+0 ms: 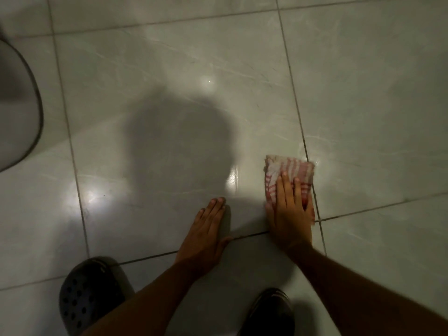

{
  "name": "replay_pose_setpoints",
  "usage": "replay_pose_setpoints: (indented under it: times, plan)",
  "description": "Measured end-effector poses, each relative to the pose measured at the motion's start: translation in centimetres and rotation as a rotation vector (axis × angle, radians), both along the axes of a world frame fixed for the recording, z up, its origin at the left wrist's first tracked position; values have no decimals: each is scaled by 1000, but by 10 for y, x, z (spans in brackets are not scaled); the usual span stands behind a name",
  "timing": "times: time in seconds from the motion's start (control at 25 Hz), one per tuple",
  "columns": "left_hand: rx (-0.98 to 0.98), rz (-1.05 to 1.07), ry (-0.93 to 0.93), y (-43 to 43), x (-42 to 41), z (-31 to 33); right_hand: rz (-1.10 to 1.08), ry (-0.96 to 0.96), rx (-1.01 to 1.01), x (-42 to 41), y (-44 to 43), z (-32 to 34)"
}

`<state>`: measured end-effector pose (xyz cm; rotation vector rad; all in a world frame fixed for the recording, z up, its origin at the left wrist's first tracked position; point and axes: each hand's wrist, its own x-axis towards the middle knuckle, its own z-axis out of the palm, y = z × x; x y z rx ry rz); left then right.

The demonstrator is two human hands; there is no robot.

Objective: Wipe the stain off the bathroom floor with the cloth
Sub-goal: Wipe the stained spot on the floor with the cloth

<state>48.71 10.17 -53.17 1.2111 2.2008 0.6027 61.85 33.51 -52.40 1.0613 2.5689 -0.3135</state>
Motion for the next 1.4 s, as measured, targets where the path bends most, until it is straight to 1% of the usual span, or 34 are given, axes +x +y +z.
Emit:
replay_pose_setpoints:
  times: [0.08,0.16,0.28,0.4,0.52,0.6,0.68,0.72,0.8,0.88,0.92,1.04,1.12,1.2,1.28,1.4]
  plan:
    - [15,-5,6,-1,0,-2,-69,-24,-18,57,-31,6]
    - [17,-9,10,-1,0,-2,-109,-88,-36,98,-53,14]
    - [27,6,-2,0,1,0,-32,-145,-78,107,-44,18]
    - [29,5,5,0,1,1,-10,-132,-23,53,6,14]
    - [34,6,-1,-1,0,-1,-20,-24,47,-36,57,3]
    - [30,5,-1,-2,1,-2,11,31,53,-82,65,0]
    - [26,5,-8,-1,0,-1,50,73,62,-96,48,-2]
    - [22,12,-18,0,0,0,89,83,68,-89,32,-3]
    - [9,18,-30,0,-1,1,202,89,48,-50,-9,-1]
    - [-2,9,-27,-1,0,2,269,86,-12,12,-48,-1]
    - [-4,2,-25,0,0,1,264,77,-38,43,-59,2]
    - [10,6,-29,-1,0,-1,129,-17,-87,107,-52,14]
    - [27,4,-30,0,0,0,-8,-75,-44,108,-12,18]
    - [23,4,-29,-1,-1,1,-127,-81,-17,72,31,17]
    - [20,8,-31,-1,0,1,-203,-29,1,19,55,11]
    - [33,11,-43,0,1,2,-232,62,53,-53,37,2]
